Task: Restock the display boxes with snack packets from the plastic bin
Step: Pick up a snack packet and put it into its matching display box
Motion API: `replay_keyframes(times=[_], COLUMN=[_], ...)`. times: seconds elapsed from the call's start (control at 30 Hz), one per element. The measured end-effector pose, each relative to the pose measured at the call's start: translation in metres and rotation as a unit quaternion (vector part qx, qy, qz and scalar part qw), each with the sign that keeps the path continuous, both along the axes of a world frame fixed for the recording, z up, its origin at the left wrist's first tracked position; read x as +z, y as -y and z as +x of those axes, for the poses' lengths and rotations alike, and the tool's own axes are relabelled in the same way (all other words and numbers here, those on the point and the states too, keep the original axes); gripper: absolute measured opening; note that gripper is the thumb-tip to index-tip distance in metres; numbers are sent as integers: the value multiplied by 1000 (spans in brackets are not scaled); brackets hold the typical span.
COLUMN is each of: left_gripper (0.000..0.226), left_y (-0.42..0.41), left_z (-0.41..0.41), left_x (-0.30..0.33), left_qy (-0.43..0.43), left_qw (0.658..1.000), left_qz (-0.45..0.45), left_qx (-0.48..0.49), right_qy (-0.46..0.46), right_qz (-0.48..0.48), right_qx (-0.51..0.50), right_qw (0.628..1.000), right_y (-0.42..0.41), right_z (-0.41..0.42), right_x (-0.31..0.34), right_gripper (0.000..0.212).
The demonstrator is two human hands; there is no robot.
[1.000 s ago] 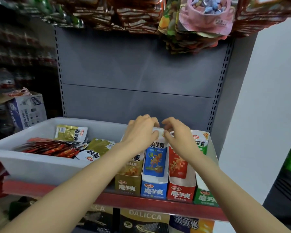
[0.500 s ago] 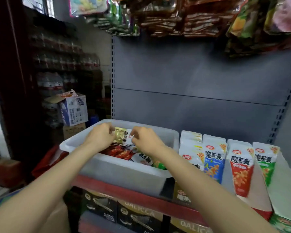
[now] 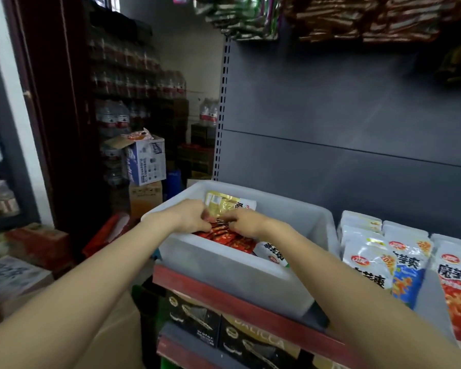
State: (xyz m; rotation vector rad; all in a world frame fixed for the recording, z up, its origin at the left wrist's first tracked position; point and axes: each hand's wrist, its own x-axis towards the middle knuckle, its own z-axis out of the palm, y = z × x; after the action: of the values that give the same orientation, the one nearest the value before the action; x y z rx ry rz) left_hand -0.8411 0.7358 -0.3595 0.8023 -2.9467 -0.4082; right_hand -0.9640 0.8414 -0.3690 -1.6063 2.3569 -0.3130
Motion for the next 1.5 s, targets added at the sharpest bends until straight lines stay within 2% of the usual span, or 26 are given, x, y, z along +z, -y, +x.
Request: replay_keyframes(times=[0.13,0.3,0.4,0.47,0.57,0.73,0.8,0.87,0.93,1.0,1.07,1.1,1.17,1.2,1.3,1.4,1.5], left_gripper=[32,26,35,36,35,30,30,29,28,33,34,33,30,29,39,59,62], left_y=[-7,-9,-4,-2,0,-9,-17,-25,-36,-52,-67,-73,-84,-88,-101,-119,-150], left_z=[-2,-7,-11,-12,-13,-8,-1,6,11,14,14,11,7,3,-16,-37,-57], left_x=[1,-3,-6,-5,-3,6,11,13,13,13,14,15,18,18,20,25,32], left_qy=[-67,-96,-47,3,34,2,-38,-87,-125,-158,-185,-196,-235,-271,-386,-407,-400], left_qw=[997,994,997,996,992,980,967,962,959,951,938,932,931,935,916,898,874], left_qz=[-15,-47,-54,-84,-121,-200,-251,-257,-254,-257,-268,-274,-239,-184,-9,130,224], left_qx=[-16,-5,29,26,2,-20,-17,-13,-29,-69,-117,-135,-144,-137,-107,-105,-159], right_qy=[-1,-23,-24,-27,-23,30,81,189,367,495,537,538,529,510,445,373,309], right_qz=[0,7,12,19,18,9,-53,-145,-212,-247,-289,-313,-353,-373,-418,-443,-460], right_qx=[-8,-7,-9,-8,-9,-22,-59,-131,-184,-185,-171,-170,-181,-183,-164,-156,-154], right_qw=[1000,1000,1000,999,1000,999,994,962,887,812,774,764,750,754,775,800,818], right_y=[-2,-6,-5,-5,-5,-8,-9,-12,-19,-32,-47,-55,-73,-83,-122,-159,-200], right_z=[-1,2,1,1,0,0,0,1,0,3,3,3,-4,-8,-14,-18,-25], right_x=[2,3,2,1,2,9,11,11,14,22,28,29,31,32,39,47,50], right_gripper=[40,42,44,45,45,43,33,35,41,33,18,22,45,52,57,61,66])
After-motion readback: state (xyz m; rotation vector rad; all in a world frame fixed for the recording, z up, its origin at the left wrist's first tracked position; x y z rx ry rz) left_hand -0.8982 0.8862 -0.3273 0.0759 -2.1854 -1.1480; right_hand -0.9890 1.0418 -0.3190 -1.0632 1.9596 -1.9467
